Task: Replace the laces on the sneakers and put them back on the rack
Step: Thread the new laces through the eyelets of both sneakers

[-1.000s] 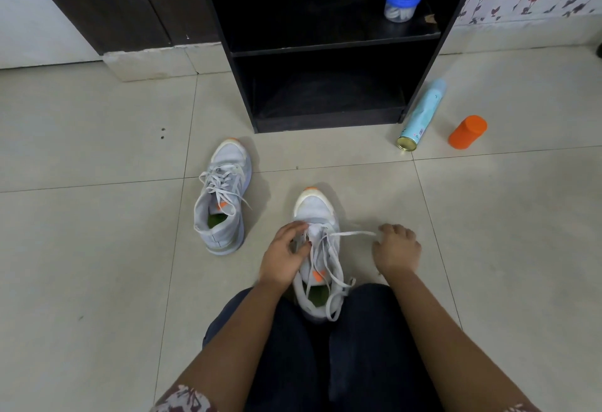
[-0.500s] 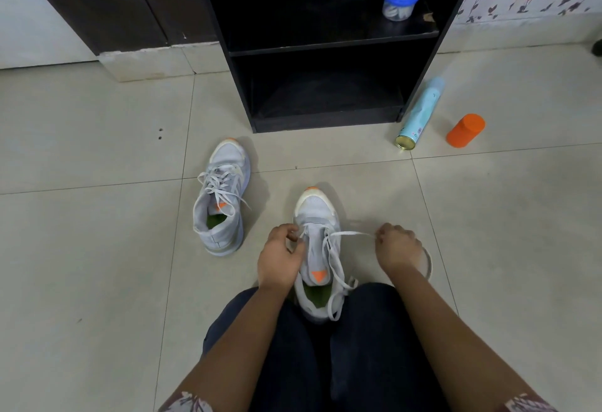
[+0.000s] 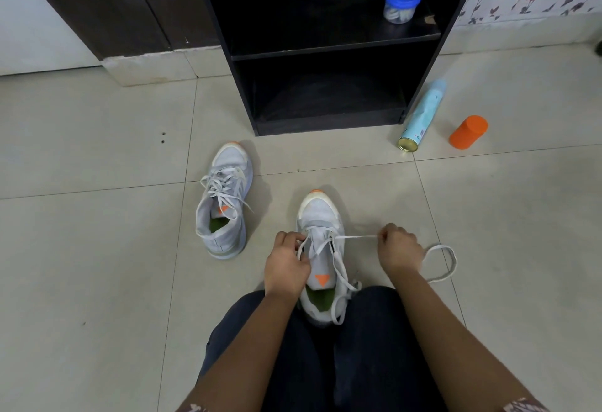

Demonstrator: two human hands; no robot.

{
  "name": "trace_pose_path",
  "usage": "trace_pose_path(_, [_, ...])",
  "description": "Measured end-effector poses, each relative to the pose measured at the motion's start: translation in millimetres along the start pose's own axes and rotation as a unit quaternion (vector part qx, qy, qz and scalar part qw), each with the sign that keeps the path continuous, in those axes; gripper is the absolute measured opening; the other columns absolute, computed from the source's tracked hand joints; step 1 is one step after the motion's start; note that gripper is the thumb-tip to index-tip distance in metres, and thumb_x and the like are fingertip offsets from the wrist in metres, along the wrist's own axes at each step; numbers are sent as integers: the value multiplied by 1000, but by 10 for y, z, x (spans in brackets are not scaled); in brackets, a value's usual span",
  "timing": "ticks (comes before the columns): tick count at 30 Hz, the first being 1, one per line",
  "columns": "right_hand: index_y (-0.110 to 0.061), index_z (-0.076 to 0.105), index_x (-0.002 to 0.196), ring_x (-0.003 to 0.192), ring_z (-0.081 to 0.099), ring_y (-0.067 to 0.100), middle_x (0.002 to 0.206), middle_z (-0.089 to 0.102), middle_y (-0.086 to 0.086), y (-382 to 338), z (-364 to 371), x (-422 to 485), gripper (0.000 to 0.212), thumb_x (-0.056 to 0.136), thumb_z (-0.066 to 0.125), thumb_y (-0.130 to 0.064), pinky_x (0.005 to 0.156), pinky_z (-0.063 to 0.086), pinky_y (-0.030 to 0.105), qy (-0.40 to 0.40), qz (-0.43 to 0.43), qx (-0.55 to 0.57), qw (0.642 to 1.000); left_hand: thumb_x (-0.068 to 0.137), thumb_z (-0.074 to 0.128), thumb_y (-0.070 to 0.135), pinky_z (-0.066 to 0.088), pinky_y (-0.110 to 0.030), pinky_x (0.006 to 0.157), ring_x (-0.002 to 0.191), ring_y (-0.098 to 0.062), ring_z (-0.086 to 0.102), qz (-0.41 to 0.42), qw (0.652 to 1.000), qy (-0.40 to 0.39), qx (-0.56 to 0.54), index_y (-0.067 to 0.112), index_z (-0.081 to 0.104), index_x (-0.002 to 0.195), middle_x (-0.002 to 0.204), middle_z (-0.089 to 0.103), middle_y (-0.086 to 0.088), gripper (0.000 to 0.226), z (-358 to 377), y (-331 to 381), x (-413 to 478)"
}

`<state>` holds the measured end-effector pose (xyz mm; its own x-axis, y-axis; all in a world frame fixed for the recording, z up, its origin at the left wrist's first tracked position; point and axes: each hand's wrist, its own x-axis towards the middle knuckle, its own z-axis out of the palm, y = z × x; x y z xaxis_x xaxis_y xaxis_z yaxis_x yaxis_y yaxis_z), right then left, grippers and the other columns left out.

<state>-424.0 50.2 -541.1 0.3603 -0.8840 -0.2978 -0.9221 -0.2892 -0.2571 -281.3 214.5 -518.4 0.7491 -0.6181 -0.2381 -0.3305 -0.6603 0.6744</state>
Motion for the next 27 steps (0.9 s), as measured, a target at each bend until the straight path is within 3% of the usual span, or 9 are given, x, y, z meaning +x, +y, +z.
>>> trace_pose_path(3, [-21, 64, 118, 107, 56, 31, 112, 66, 6, -268, 59, -84, 38, 81, 58, -13, 89, 44, 39, 27, -174, 21, 984, 86, 59, 13, 44, -24, 75, 87, -18, 61, 4, 1000, 0, 3, 18, 63, 107, 108, 55, 2, 22, 4, 3, 0])
trace_pose_path(5, [-21, 71, 98, 95, 60, 28, 95, 69, 3, -420, 70, -145, 18, 83, 60, -19, 83, 43, 35, 18, -245, 13, 969, 88, 58, 14, 45, -25, 75, 87, -19, 61, 6, 1000, -1, 4, 17, 62, 107, 109, 55, 2, 20, 2, 5, -2])
trace_pose_path(8, [-17, 71, 88, 86, 61, 29, 85, 69, 4, -358, 31, -108, 13, 88, 58, -21, 73, 40, 33, 26, -197, 6, 980, 88, 55, 10, 47, -29, 76, 86, -23, 62, 5, 1000, 4, 2, 17, 62, 106, 112, 53, 1, 20, -3, -8, 0])
trace_pose_path(12, [-12, 68, 100, 94, 59, 32, 97, 68, 10, 3, -24, 42, 24, 95, 47, -23, 75, 44, 35, 25, -28, 9, 999, 88, 53, 9, 49, -34, 77, 86, -25, 61, 2, 1000, 6, 10, 17, 60, 107, 113, 52, 1, 22, -3, -15, 7])
trace_pose_path(14, [-12, 64, 105, 101, 56, 31, 105, 66, 9, 50, -15, 26, 26, 97, 43, -25, 78, 42, 34, -13, 6, -26, 1000, 88, 53, 9, 50, -36, 78, 85, -26, 62, 2, 1000, 7, 12, 18, 60, 107, 113, 52, 0, 22, 2, -16, -4])
trace_pose_path(18, [-19, 60, 120, 116, 49, 30, 121, 60, 6, -160, 43, -82, 30, 92, 50, -26, 92, 40, 37, -7, -104, -2, 995, 88, 54, 9, 49, -33, 78, 86, -25, 61, 8, 1000, 2, 9, 18, 60, 108, 114, 52, 1, 23, 9, -10, -9])
trace_pose_path(21, [-21, 69, 104, 106, 56, 28, 106, 67, 3, -365, 38, -140, 20, 90, 56, -30, 88, 40, 35, -16, -210, 27, 977, 88, 52, 9, 46, -29, 77, 88, -24, 61, 3, 1000, -3, 13, 17, 59, 109, 114, 51, 1, 23, 3, -4, -8])
trace_pose_path(24, [-21, 70, 91, 94, 61, 27, 97, 70, 2, -300, 7, -109, 17, 90, 59, -34, 78, 46, 34, -42, -120, 88, 988, 89, 52, 8, 43, -27, 75, 87, -25, 61, 1, 1000, 0, 15, 17, 59, 108, 114, 51, 1, 22, -11, 3, -8])
trace_pose_path(27, [-21, 67, 87, 95, 62, 27, 99, 68, 3, -280, 21, -106, 14, 90, 59, -32, 77, 48, 34, -80, -61, 149, 984, 90, 50, 9, 44, -29, 75, 86, -26, 60, 6, 1000, -3, 27, 16, 58, 108, 114, 50, 0, 21, -10, 0, -1])
